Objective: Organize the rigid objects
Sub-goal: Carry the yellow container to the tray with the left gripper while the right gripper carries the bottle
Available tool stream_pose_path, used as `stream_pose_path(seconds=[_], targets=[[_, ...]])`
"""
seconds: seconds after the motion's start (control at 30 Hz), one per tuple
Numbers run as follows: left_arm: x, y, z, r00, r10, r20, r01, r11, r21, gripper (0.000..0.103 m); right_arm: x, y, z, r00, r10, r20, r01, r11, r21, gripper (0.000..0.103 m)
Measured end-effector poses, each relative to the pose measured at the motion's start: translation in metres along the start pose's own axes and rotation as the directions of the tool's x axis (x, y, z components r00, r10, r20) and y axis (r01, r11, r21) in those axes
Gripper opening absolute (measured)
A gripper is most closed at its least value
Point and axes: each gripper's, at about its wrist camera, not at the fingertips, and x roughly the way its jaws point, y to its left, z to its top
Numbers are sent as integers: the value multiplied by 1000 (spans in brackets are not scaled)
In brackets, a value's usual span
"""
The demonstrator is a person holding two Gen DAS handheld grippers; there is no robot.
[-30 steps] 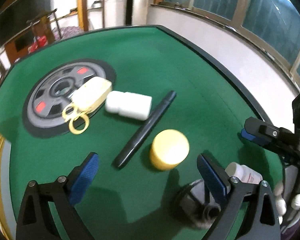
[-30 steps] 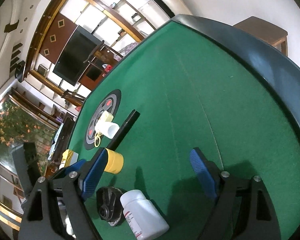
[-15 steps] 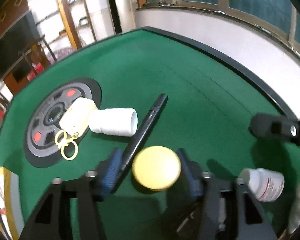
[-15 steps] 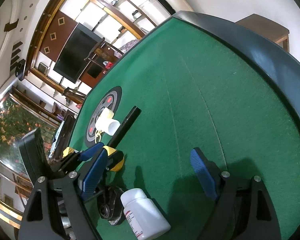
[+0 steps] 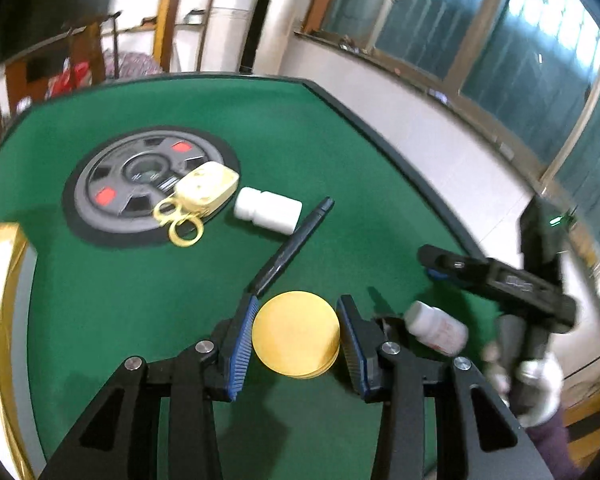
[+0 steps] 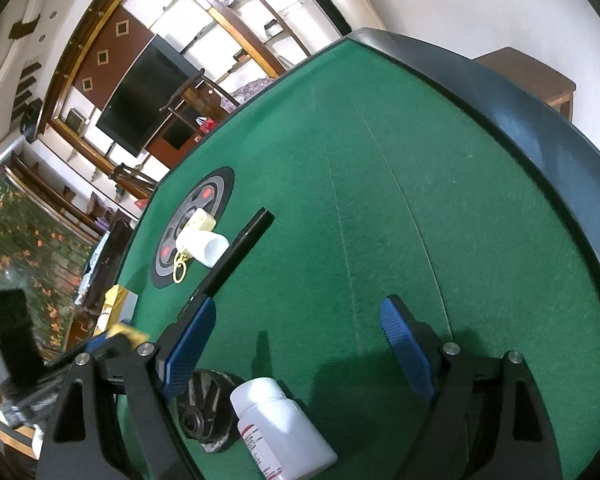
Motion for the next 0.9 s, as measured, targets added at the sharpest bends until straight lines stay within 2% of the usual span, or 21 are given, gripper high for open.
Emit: stream_pose_path(seconds=[0.1, 0.2, 0.23, 0.33, 0.43, 0.47, 0.53, 0.57, 0.77, 0.8, 0.87, 0.9], targets=[[-26, 13, -12, 999, -25, 22, 26, 998, -49, 43, -2, -1, 0, 1000, -11, 12, 11, 1000, -3, 84], [-51, 26, -23, 999, -13, 44, 15, 998, -66, 43, -3, 6, 0, 999, -43, -22, 41, 998, -52, 84], [-59, 30, -26, 999, 1, 52, 2, 998, -63, 43, -6, 13, -2, 997, -78, -28, 74, 993, -97, 84], [-82, 43, -35, 995, 55, 84, -51, 997, -50, 43, -21, 34, -12, 993, -105, -50, 92, 971, -219, 84], [-102, 62, -43, 990, 91, 104, -84, 994, -72, 43, -27, 55, -23, 977, -210, -42, 180, 911, -371, 83], [-106, 68, -45, 989, 102, 108, -93, 992, -83, 43, -26, 62, -28, 967, -252, -36, 214, 880, -424, 81], [-116, 80, -52, 986, 120, 117, -107, 988, -112, 43, -21, 67, -35, 958, -281, -52, 224, 850, -476, 61], [-120, 86, -54, 985, 126, 119, -110, 986, -129, 43, -17, 68, -37, 953, -296, -67, 226, 840, -494, 56], [-138, 129, -68, 976, 183, 121, -151, 961, -233, 43, 3, 67, -44, 944, -317, -97, 223, 824, -520, 50], [-141, 136, -71, 974, 189, 123, -153, 955, -253, 43, 5, 67, -46, 943, -316, -104, 218, 825, -522, 48], [-144, 146, -75, 970, 206, 126, -164, 946, -281, 43, 9, 67, -52, 941, -310, -134, 198, 829, -524, 36], [-145, 152, -76, 969, 213, 128, -168, 940, -296, 43, 9, 68, -54, 941, -314, -124, 205, 824, -527, 36]])
